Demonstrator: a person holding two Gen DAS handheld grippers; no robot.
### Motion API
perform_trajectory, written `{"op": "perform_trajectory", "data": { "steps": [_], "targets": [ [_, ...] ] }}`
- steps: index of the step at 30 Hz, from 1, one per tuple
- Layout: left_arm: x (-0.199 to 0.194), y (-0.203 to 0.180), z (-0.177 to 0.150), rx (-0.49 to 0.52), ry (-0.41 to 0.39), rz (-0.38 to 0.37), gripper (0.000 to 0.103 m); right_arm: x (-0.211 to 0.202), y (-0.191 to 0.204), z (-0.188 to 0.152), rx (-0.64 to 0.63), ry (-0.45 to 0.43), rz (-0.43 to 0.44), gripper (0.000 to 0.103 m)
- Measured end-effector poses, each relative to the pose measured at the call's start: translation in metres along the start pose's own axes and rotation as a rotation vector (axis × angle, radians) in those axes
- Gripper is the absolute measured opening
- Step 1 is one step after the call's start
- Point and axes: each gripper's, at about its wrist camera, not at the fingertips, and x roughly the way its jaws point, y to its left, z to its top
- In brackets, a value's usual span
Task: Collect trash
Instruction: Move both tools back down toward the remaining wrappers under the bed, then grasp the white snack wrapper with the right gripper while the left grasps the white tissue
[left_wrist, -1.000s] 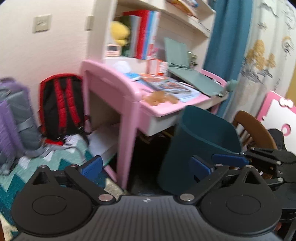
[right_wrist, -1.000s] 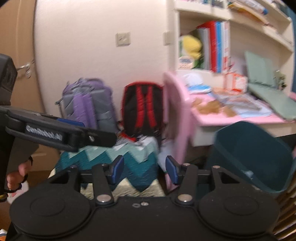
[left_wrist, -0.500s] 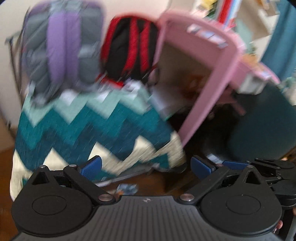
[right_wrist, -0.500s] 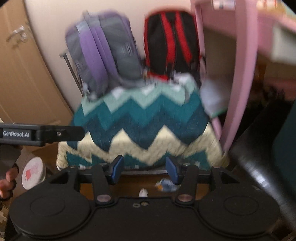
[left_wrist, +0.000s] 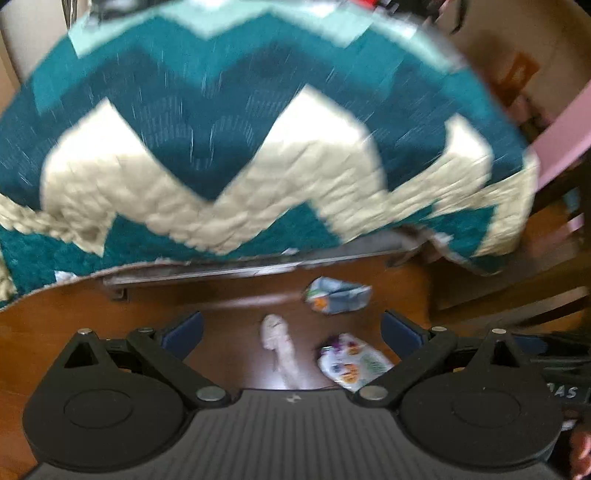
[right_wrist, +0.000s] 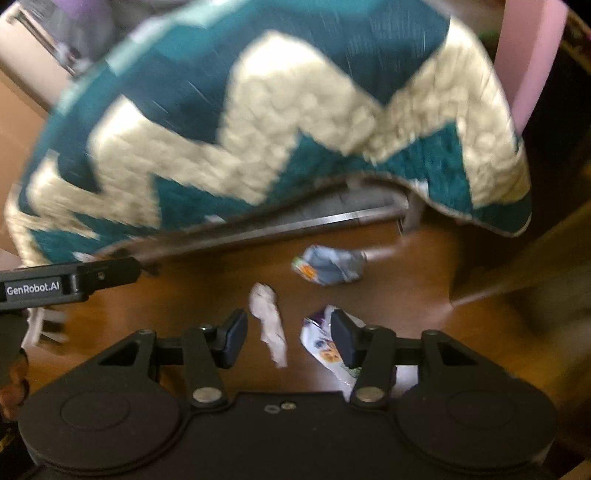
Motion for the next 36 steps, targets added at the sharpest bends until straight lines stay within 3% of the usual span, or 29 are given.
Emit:
{"op": "perform_trajectory", "data": {
  "steps": [5, 10, 15, 22, 26, 34, 36],
  "targets": [
    [0.075, 0.005, -0.011, 0.01, 0.105, 0.045, 0.103, 0.069, -0.019, 0.001, 0.076, 0.116, 0.005, 0.05],
    [0.136, 0.014, -0.019, 0.0, 0.156, 0.008, 0.103, 0.129, -0.025, 0.009, 0.156, 0.173, 0.004, 0.049],
    [0.187, 0.02, -0.028, 0.006, 0.223, 0.014, 0.102, 0.191, -0.038, 0.007, 0.293, 0.237, -0.006, 0.049],
    [0.241, 0.025, -0.043, -0.014, 0.282, -0.009, 0.1, 0.245, -0.052, -0.002, 0.396, 0.289, -0.039, 0.048],
    [0.268, 0.027, -0.048, -0.022, 0.314, -0.017, 0.093, 0.264, -0.057, -0.005, 0.431, 0.311, -0.052, 0.047],
    [0.302, 0.028, -0.053, -0.04, 0.351, -0.046, 0.064, 0.288, -0.053, -0.012, 0.454, 0.332, -0.072, 0.046],
    [0.309, 0.03, -0.054, -0.051, 0.363, -0.048, 0.056, 0.292, -0.052, -0.014, 0.451, 0.344, -0.081, 0.039]
  ]
}}
